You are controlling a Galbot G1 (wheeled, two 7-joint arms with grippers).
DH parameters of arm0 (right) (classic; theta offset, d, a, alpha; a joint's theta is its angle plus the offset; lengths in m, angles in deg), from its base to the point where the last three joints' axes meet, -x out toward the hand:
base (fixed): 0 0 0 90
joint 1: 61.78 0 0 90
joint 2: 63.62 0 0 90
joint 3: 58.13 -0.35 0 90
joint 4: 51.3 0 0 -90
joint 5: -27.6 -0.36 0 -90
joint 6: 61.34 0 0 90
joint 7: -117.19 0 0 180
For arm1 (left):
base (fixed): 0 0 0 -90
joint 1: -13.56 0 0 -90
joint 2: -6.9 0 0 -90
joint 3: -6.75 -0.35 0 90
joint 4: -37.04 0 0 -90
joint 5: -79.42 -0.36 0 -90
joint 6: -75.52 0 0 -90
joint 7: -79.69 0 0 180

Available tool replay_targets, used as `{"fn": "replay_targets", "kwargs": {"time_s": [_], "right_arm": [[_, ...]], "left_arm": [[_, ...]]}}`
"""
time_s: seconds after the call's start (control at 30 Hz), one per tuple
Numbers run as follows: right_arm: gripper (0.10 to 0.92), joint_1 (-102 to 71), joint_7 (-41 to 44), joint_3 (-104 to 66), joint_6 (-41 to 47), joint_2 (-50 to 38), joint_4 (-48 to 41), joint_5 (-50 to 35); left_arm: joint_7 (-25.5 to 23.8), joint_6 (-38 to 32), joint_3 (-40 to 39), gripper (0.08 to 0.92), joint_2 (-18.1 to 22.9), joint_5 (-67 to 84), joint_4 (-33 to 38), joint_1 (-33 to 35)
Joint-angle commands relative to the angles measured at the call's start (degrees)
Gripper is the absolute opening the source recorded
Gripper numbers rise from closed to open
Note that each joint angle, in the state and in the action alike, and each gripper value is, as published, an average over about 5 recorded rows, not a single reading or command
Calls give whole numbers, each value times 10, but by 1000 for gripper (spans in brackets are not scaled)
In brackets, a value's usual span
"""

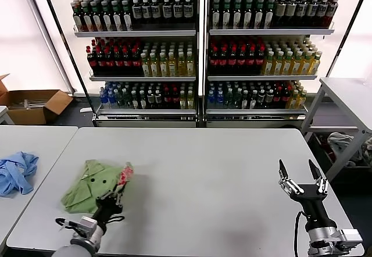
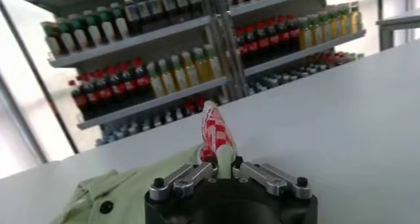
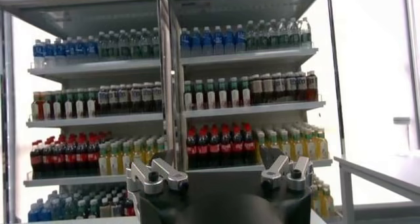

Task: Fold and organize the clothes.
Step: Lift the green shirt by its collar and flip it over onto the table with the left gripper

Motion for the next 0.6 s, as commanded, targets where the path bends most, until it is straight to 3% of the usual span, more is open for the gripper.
{"fn": "replay_targets", "kwargs": {"time_s": [0.03, 0.23, 0.37, 0.6], "right_arm": [[823, 3, 0, 6, 1, 6, 1, 4], [823, 9, 1, 12, 9, 7, 0, 4], [823, 22, 4, 23, 23, 6, 0, 4], [823, 80, 10, 69, 86, 4, -1, -11]], "left_arm": [[90, 78, -151, 148, 24, 4, 9, -138], [153, 132, -215, 167, 39, -6, 31, -194], [198, 162, -255, 267, 42, -32, 74, -214], [203, 184, -232, 467, 25, -53, 208, -157]]}}
